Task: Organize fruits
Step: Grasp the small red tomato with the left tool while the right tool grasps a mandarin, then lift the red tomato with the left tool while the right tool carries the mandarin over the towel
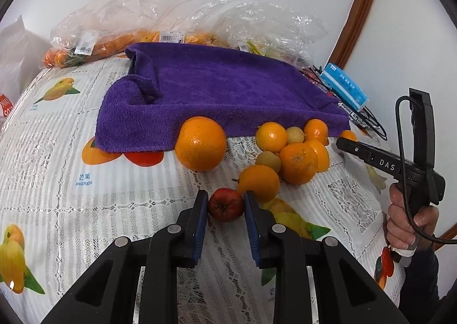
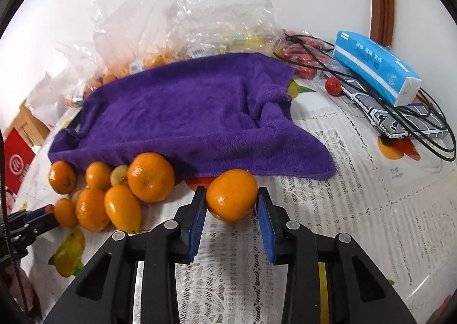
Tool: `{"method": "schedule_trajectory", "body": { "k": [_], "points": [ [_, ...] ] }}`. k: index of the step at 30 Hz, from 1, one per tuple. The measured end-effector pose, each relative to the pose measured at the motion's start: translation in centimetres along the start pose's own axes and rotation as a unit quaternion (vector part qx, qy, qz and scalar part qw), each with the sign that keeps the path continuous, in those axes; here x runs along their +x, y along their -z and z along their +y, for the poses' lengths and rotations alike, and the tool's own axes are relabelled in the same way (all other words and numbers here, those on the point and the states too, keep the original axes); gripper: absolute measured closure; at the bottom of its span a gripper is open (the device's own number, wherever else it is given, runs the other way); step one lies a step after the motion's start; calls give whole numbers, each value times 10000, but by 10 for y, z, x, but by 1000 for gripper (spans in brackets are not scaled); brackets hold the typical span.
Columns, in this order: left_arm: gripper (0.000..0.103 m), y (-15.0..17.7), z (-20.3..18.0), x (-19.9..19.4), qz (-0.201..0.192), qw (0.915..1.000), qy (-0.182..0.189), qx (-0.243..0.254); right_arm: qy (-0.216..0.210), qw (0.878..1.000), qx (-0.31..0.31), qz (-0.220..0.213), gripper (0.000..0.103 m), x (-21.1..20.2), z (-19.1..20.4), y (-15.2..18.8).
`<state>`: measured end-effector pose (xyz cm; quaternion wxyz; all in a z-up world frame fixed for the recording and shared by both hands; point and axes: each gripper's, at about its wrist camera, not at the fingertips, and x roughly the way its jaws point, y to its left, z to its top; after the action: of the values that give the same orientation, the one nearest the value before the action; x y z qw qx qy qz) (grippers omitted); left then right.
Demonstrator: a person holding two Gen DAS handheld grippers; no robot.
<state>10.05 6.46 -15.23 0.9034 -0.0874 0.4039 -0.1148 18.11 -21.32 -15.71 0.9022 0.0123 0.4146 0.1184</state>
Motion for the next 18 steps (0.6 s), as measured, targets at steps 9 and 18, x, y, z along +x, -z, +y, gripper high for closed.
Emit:
{"method": "schedule_trajectory", "body": {
  "k": [9, 18],
  "points": [
    [79, -1, 1, 0, -36, 9999, -6, -100, -37, 9996, -90, -282, 68, -10, 5, 0],
    [79, -2, 2, -5, -134, 9997, -131, -157, 162, 9980, -247, -551, 68, -21, 12, -1]
  ]
}}
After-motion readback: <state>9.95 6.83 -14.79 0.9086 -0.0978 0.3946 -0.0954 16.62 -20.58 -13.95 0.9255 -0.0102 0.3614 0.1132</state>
